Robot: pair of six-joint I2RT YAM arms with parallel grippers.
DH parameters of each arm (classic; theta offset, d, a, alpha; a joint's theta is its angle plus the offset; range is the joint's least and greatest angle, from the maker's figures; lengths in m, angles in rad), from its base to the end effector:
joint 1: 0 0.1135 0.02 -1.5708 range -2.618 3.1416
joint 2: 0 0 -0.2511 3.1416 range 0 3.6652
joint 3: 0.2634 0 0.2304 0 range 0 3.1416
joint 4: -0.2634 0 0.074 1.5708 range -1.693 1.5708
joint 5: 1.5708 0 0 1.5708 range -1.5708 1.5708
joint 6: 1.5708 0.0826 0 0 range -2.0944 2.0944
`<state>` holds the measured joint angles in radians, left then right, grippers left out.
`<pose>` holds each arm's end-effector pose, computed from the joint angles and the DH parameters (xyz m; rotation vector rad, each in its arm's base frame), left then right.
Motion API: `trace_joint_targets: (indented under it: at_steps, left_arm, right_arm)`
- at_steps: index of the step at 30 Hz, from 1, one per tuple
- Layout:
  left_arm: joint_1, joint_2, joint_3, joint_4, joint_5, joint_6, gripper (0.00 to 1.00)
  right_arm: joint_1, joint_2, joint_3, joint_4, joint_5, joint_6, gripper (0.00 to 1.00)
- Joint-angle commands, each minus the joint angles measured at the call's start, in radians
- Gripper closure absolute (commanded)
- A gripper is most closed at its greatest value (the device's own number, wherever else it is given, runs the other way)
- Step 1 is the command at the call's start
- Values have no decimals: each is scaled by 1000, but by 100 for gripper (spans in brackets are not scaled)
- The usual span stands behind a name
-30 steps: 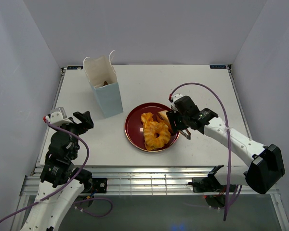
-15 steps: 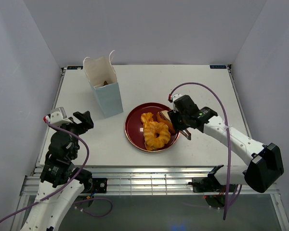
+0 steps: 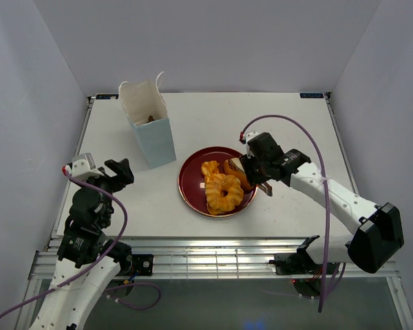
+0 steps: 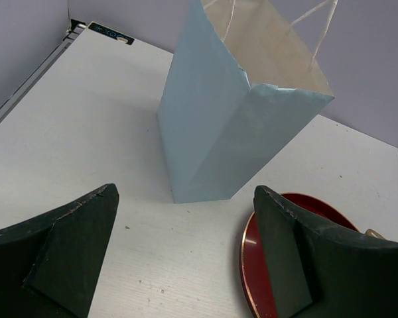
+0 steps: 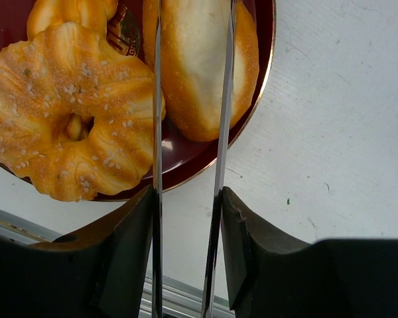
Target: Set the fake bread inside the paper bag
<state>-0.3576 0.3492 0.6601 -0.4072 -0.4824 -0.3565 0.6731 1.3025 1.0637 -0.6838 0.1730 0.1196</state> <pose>0.1296 -0.0075 0.3104 -0.3605 1.6183 -0.1406 0.2259 0.1619 0.2374 -0.6074 2.4024 0.1231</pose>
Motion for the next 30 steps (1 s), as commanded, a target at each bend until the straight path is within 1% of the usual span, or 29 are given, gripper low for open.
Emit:
trace_joint_targets:
  at_steps: [1,11,13,19,26,30]
  left_arm:
    - [-4,-7,-10,8,10,4,7]
    - [-4,-10,-10,8,10,4,7]
    - [-4,-12,-10,10,8,4,7]
    - [-4,-13,-10,10,8,4,7]
    - [-4,-13,-10,8,7,4,7]
    - [-4,-15,-10,8,5,4,7]
  right_arm:
    - [-7,-9,70,4,0,-3,77]
    - [-24,-12,111,4,3,12,80]
    - [-29,-12,111,4,5,12,82]
    - [-35,-29,137,3,8,9,81]
    - [-36,-16,212,-13,8,5,81]
    - [-35,-16,261,-19,-23,8,81]
